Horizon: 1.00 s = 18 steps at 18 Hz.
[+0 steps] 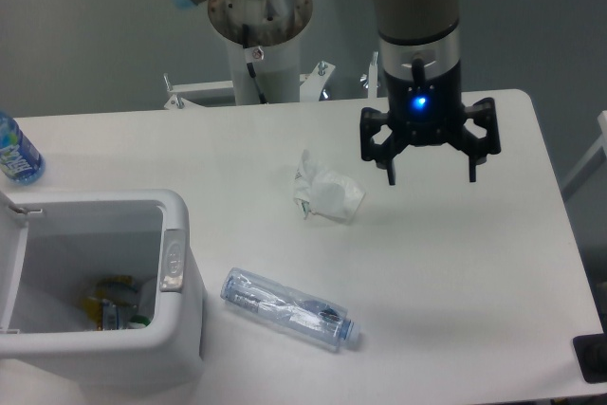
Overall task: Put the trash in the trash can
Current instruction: 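Move the gripper over the crumpled white tissue and lower it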
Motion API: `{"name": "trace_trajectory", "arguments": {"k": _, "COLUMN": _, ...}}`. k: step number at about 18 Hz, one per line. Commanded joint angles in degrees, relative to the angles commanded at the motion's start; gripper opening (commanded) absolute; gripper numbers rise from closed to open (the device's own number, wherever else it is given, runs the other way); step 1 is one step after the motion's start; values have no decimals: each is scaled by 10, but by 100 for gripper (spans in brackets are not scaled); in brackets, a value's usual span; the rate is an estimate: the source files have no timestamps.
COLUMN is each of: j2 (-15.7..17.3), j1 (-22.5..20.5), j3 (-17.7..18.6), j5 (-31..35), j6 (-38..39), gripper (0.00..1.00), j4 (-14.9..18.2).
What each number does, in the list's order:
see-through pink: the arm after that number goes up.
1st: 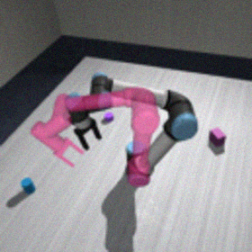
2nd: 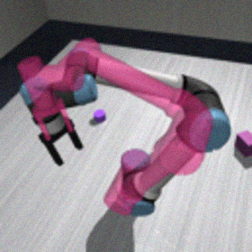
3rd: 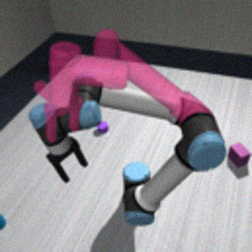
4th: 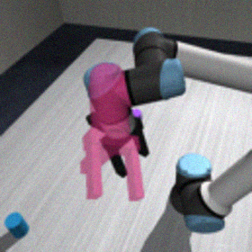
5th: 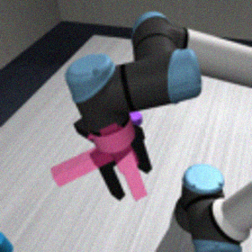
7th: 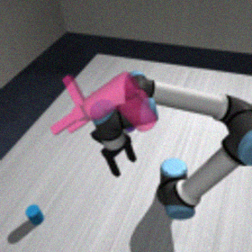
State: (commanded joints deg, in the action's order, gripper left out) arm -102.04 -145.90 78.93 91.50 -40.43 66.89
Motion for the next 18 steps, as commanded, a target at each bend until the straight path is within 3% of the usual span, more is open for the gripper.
{"name": "trace_trajectory", "arguments": {"k": 4, "j2": 3, "j1": 2, "j3": 15, "j5": -8, "j6": 9, "gripper": 100, "j4": -4}}
{"name": "trace_trajectory", "arguments": {"k": 11, "j2": 20, "j1": 5, "j3": 83, "j5": -31, "j6": 25, "gripper": 100, "j4": -40}}
{"name": "trace_trajectory", "arguments": {"k": 15, "j2": 45, "j1": 6, "j3": 150, "j5": -38, "j6": 24, "gripper": 100, "j4": -72}}
{"name": "trace_trajectory", "arguments": {"k": 18, "j2": 67, "j1": 7, "j3": 210, "j5": -34, "j6": -66, "gripper": 100, "j4": -68}}
